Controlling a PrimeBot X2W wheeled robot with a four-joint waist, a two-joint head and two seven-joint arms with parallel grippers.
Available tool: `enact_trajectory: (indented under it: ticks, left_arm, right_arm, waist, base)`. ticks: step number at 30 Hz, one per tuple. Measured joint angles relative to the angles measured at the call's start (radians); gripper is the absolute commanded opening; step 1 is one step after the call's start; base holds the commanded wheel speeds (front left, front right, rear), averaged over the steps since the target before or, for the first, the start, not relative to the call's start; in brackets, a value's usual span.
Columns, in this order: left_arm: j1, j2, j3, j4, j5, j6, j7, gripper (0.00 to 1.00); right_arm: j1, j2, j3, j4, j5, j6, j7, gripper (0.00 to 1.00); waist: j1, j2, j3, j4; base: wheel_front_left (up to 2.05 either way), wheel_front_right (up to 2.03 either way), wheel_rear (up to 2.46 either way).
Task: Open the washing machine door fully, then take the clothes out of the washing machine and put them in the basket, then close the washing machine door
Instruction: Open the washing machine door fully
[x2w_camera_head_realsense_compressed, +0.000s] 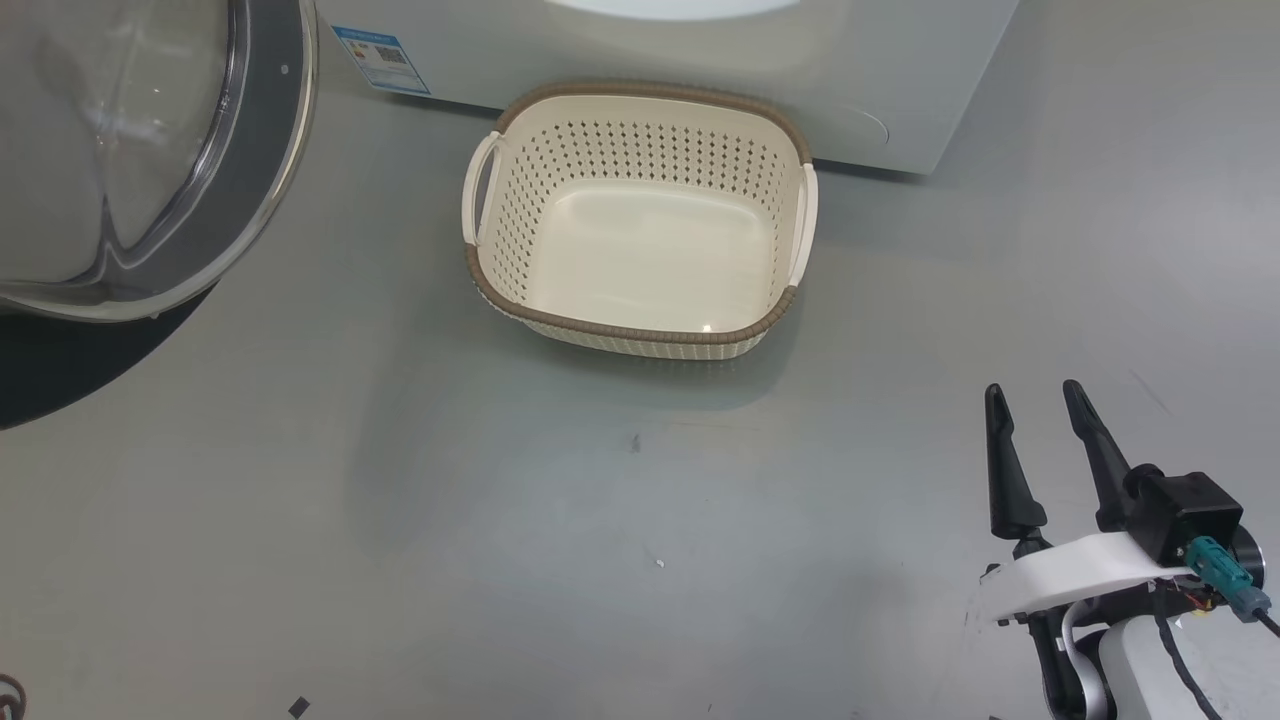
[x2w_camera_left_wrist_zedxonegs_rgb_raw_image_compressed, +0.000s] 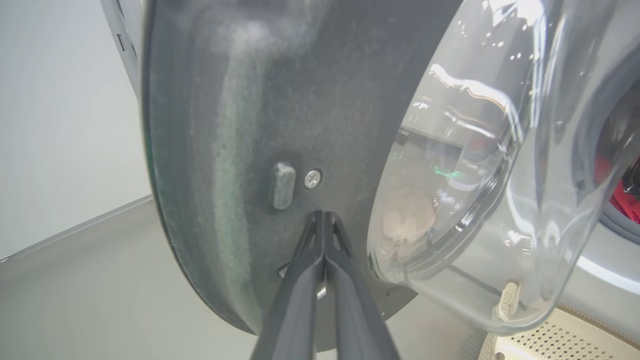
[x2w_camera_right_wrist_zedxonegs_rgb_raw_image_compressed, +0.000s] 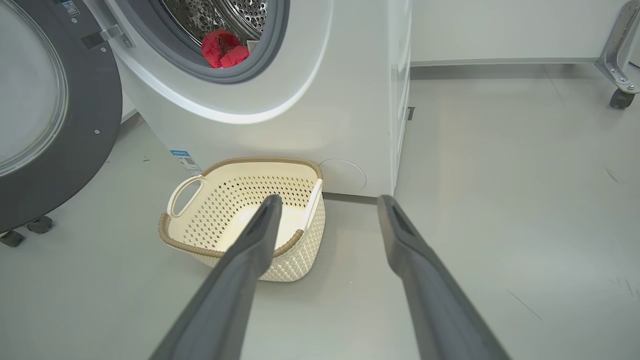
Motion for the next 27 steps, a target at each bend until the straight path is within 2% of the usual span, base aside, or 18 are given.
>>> enact_trajectory:
  ticks: [13, 22, 27]
  left_arm:
    - [-0.069, 0.007, -0.006, 0.084, 0.0, -0.021, -0.019, 0.0]
    - [-0.073, 0.005, -0.04, 0.133, 0.014, -0.054, -0.035, 0.0]
    - [-0.072, 0.0, -0.082, 0.138, 0.059, -0.064, -0.044, 0.0]
  right_arm:
    - [-0.019, -0.014, -0.006, -0.007, -0.007, 0.0, 0.006, 1.0]
    - [-0.021, -0.003, -0.006, 0.025, -0.005, 0.001, 0.006, 1.0]
    - [-0.025, 0.015, -0.009, 0.043, 0.011, 0.001, 0.006, 1.0]
  waist:
    - [0.0, 0.0, 0.045, 0.022]
    - [0.0, 0.0, -0.002, 0.022]
    - [0.0, 0.0, -0.045, 0.018]
  base:
    - [0.0, 0.0, 0.0]
    - [0.0, 0.0, 0.0]
    - [0.0, 0.0, 0.0]
